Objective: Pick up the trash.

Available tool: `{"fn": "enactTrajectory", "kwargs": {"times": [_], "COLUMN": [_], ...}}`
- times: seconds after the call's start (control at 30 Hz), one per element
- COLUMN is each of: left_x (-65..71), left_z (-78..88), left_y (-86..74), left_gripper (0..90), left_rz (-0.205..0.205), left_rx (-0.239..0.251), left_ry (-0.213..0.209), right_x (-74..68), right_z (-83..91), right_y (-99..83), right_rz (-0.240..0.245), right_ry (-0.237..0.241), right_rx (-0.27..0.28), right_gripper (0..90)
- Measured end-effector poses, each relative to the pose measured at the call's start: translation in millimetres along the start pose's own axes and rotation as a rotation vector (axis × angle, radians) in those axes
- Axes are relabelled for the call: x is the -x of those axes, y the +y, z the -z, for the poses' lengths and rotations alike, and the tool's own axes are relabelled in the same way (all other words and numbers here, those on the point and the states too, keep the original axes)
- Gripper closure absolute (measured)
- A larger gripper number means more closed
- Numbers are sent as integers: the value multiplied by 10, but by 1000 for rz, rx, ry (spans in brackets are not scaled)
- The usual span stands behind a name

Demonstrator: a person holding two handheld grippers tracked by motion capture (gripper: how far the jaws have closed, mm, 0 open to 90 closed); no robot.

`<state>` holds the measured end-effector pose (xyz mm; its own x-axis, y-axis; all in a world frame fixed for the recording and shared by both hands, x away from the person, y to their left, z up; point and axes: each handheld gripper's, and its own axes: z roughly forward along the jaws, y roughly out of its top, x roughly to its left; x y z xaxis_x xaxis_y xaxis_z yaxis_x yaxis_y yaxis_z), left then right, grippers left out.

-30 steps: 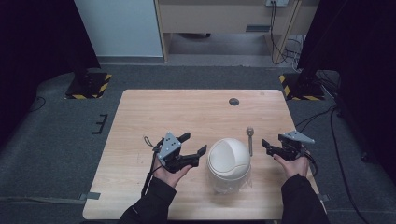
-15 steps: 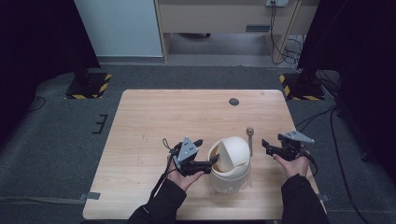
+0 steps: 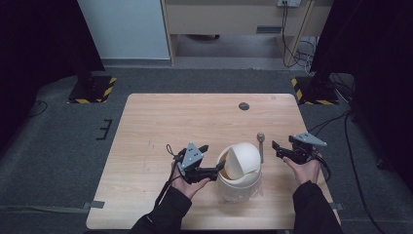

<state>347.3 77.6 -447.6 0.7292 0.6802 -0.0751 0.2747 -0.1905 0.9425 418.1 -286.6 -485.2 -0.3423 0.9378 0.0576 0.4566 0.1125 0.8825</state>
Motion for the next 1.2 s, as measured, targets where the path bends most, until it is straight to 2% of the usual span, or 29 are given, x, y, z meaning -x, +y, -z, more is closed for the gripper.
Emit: {"fn": "enactTrajectory", "kwargs": {"times": [0.17,0.27,0.33,0.4,0.43,0.47,0.5,0.53,0.57,0.6,0.63,0.67,0.7,0.73,0.77,0.8,0.87,0.9,0.93,0.97,1.03,1.07,1.1,1.17,1.2], "left_x": [43,42,35,19,-2,-2,-37,-37,-85,-85,-157,-157,-253,-305,-305,-364,-489,-622,-622,-689,-825,-962,-962,-1097,-1161], "left_z": [-120,-137,-112,-53,41,41,157,157,286,286,427,427,579,655,655,734,893,1041,1041,1105,1214,1283,1283,1317,1322], "left_y": [3,2,10,23,43,43,60,60,66,66,49,49,5,-29,-29,-69,-169,-283,-283,-340,-446,-546,-546,-650,-698], "left_gripper": [187,178,177,169,169,170,169,169,167,166,165,163,163,161,161,161,160,157,153,153,144,142,142,142,143], "left_rz": [-22,-14,-22,-18,-29,-29,-35,-35,-43,-43,-49,-49,-46,-42,-42,-40,-28,-8,-8,4,18,33,33,40,51], "left_rx": [-31,-34,-33,-16,-6,-6,7,7,16,16,20,20,15,10,10,0,-22,-41,-41,-51,-79,-118,-118,-145,-166], "left_ry": [-3,-9,-1,-3,4,4,11,11,23,23,42,42,66,81,81,97,128,151,151,161,191,220,220,250,270], "right_x": [1,0,-5,-12,-24,-28,-34,-34,-52,-52,-75,-88,-100,-117,-117,-135,-160,-178,-178,-182,-196,-206,-206,-237,-277], "right_z": [-6,-9,-14,-21,-31,-37,-44,-44,-60,-60,-83,-99,-114,-130,-130,-146,-175,-206,-206,-224,-290,-318,-318,-375,-423], "right_y": [5,9,12,17,30,39,49,49,68,68,89,101,110,118,118,124,128,128,128,127,113,108,108,93,76], "right_rz": [-1,1,-2,0,1,3,2,2,-3,-3,-8,-12,-8,-8,-8,-8,13,39,39,47,65,68,68,63,52], "right_ry": [-3,-2,-3,-2,0,-1,1,1,6,6,6,7,9,12,12,19,29,32,32,36,51,56,56,54,55], "right_rx": [4,8,7,5,7,8,10,10,15,15,19,19,18,10,10,1,-12,-33,-33,-46,-63,-70,-70,-90,-112], "right_gripper": [237,235,235,235,238,240,245,245,257,257,258,257,257,252,252,244,249,252,252,256,278,277,277,274,301]}}
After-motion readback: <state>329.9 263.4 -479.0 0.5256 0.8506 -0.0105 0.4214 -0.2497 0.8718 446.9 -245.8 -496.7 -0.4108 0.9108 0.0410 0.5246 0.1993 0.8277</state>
